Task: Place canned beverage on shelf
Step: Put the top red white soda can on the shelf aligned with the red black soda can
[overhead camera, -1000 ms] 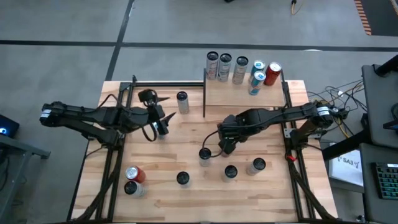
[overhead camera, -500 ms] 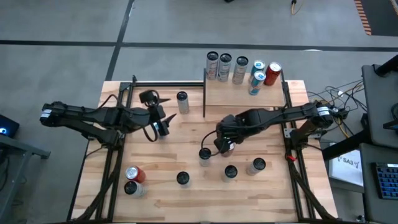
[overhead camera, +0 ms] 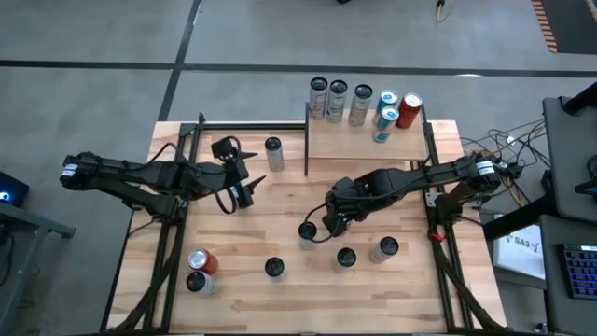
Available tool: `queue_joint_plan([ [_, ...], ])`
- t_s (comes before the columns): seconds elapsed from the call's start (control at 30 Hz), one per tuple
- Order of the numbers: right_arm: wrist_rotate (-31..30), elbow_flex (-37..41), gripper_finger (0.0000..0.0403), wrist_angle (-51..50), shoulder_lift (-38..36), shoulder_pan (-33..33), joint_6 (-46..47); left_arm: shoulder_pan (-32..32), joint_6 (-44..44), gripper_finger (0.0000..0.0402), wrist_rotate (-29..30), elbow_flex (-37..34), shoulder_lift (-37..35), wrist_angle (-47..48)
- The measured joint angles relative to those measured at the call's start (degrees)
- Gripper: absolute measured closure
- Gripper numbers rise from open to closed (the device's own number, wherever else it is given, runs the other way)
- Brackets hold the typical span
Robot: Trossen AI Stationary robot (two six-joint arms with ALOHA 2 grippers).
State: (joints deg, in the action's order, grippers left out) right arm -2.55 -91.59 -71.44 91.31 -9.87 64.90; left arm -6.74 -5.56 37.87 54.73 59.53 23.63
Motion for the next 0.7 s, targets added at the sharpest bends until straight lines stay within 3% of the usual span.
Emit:
queue_joint_plan([
  [0.23, 0.24, 0.00, 0.0044, -0.17, 0.69, 0.00, 2.94, 0.00, -2.46, 0.0109, 0.02, -0.01, -0.02, -0.31],
  [0.47, 4.60, 0.04, 0.0044, -0.06, 4.37, 0.31, 5.05, 0.00, -7.00, 0.0109, 0.07, -0.01, -0.02, -2.77],
  [0.7, 3.82, 0.04, 0.0044, 0.28, 5.95, 2.01, 4.90, 0.00, -7.45, 0.0109, 0.07, -0.04, -0.04, -2.48],
])
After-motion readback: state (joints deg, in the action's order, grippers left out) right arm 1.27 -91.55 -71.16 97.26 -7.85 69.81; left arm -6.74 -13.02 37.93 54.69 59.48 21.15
